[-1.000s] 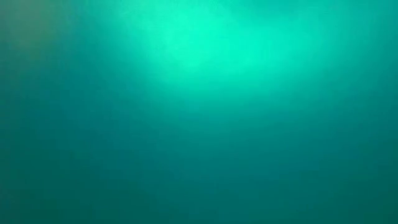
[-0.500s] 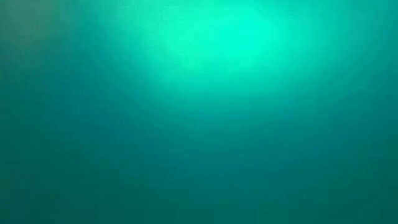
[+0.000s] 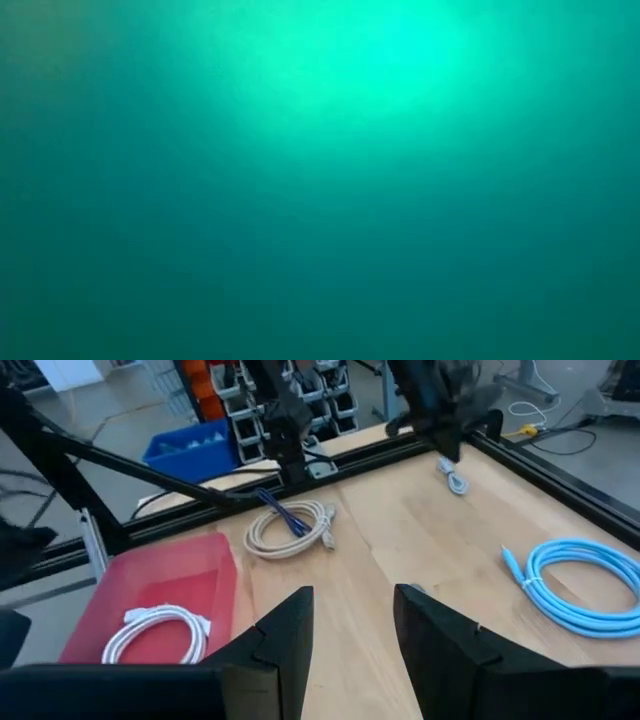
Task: Pick & Place USB Port
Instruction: Put the top left white USB cable into the blue bin
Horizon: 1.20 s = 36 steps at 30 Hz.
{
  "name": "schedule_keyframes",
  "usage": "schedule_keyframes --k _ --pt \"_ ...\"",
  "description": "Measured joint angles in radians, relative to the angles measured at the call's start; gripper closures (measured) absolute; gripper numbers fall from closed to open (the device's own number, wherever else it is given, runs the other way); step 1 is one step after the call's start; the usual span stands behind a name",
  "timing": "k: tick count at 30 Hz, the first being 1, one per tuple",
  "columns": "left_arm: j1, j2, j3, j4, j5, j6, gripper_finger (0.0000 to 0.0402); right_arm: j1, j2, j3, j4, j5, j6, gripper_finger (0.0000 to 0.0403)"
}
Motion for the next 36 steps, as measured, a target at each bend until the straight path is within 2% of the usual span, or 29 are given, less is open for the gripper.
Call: schedule_keyframes --k 2,4,7,9,11,13,15,17,20,22,24,31,36 --pt "-0.076 -0.109 0.002 0.027 0.015 0.047 0.0401 -0.004 0.0 0.0 0.012 -0.001 0.026 0.0271" --pt "-0.153 -0.22 0.012 -0.018 -0.006 0.055 0.0401 -0.014 0.0 0.0 0.018 -0.008 0.064 0.0271" --pt "-0.235 -0.34 0.019 -0.194 -0.169 0.001 0.0401 -0.028 -0.005 0.0 0.024 -0.046 0.086 0.0271" --pt "-0.235 -0.389 0.015 -0.328 -0.253 -0.062 0.0401 -0.034 -0.007 0.0 0.038 -0.068 0.088 0.0271" --pt "-0.213 -0.414 0.015 -0.391 -0.306 -0.131 0.0401 -0.034 -0.007 0.0 0.052 -0.085 0.087 0.0271" --pt "-0.174 -0.428 -0.011 -0.377 -0.321 -0.238 0.0396 -0.034 -0.006 0.0 0.073 -0.089 0.083 0.0271" --pt "-0.117 -0.427 -0.057 -0.282 -0.297 -0.339 0.0388 -0.034 -0.007 0.0 0.092 -0.088 0.082 0.0271" --pt "-0.044 -0.407 -0.117 -0.107 -0.215 -0.402 0.0377 -0.032 -0.007 0.0 0.105 -0.089 0.074 0.0271" --pt "0.05 -0.32 -0.194 0.095 -0.021 -0.429 0.0355 -0.023 -0.007 0.0 0.139 -0.101 0.053 0.0271" --pt "0.085 -0.24 -0.214 0.129 0.078 -0.43 0.0331 -0.011 -0.007 0.0 0.141 -0.096 0.046 0.0271" --pt "0.107 -0.167 -0.211 0.137 0.136 -0.409 0.0299 0.007 -0.006 0.0 0.137 -0.069 0.042 0.0271" --pt "0.154 0.012 -0.099 0.126 0.164 -0.282 0.018 0.093 0.004 0.0 0.126 0.054 0.053 0.0271" --pt "0.186 0.116 -0.011 -0.02 0.159 -0.225 0.015 0.113 0.01 0.0 0.122 0.086 0.057 0.0271"
